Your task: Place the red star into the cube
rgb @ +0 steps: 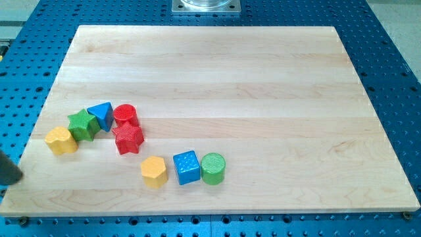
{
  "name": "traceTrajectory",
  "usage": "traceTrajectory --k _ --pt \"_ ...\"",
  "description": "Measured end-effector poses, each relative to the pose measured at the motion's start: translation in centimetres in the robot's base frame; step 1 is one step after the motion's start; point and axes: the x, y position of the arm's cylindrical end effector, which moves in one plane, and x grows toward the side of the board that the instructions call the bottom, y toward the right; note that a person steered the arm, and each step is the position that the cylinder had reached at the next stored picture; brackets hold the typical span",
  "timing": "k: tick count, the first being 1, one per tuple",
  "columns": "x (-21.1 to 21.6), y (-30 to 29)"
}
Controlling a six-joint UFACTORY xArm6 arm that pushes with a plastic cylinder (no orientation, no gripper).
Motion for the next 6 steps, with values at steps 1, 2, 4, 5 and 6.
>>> traceTrajectory --k 1,2,4,5,6 --pt "-4.4 3.3" --pt "-4.8 8.8" --pt "-4.8 14.2" --pt "-6.4 17.1" --pt "-7.7 21.6"
